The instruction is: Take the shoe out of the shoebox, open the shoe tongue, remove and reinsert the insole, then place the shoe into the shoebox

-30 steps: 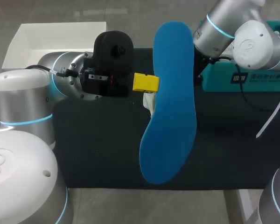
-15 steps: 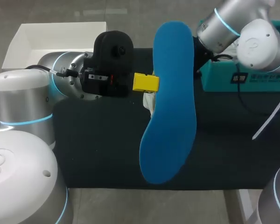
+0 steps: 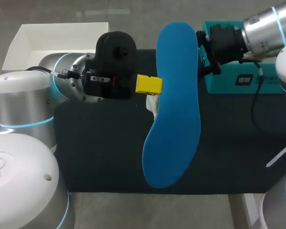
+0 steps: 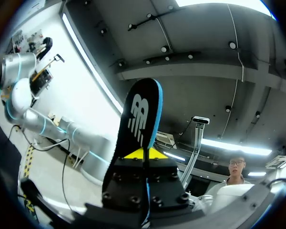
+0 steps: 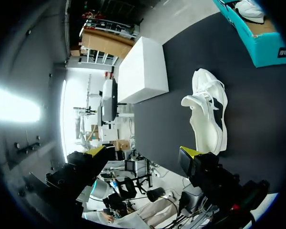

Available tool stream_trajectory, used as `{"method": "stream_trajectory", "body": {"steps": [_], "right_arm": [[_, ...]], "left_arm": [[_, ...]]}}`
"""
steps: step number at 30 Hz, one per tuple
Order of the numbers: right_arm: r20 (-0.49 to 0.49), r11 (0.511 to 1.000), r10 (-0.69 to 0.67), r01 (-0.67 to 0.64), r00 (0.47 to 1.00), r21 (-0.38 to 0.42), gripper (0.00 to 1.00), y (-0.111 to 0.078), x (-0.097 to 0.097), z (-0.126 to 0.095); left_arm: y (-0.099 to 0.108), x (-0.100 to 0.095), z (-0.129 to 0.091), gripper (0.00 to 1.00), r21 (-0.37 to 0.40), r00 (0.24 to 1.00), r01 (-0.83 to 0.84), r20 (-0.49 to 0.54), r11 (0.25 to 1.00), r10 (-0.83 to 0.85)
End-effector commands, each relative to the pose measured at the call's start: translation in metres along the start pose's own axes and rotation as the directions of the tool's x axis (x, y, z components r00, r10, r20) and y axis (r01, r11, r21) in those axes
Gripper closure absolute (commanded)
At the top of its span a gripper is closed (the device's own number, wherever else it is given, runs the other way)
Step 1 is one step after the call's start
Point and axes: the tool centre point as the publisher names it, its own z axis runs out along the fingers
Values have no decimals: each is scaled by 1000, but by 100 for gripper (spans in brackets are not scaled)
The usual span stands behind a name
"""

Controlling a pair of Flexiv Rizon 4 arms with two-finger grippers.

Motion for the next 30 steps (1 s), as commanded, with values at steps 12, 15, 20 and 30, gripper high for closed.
{"method": "stream_trajectory", "body": {"steps": [12,15,20,30], "right_arm": [[-332,995,32,-63,943,-82,0,-24,45,-50],[-259,995,59,-78,964,-65,0,-23,48,-57],[-270,996,53,-72,961,-61,0,-22,49,-58],[-270,996,53,-72,961,-61,0,-22,49,-58]], "left_arm": [[0,0,1,100,1,1000,-2,0,1000,2],[0,0,1,100,1,1000,-2,0,1000,2],[0,0,1,100,1,1000,-2,0,1000,2],[-8,-14,-35,100,-339,943,-329,-63,881,328]]}}
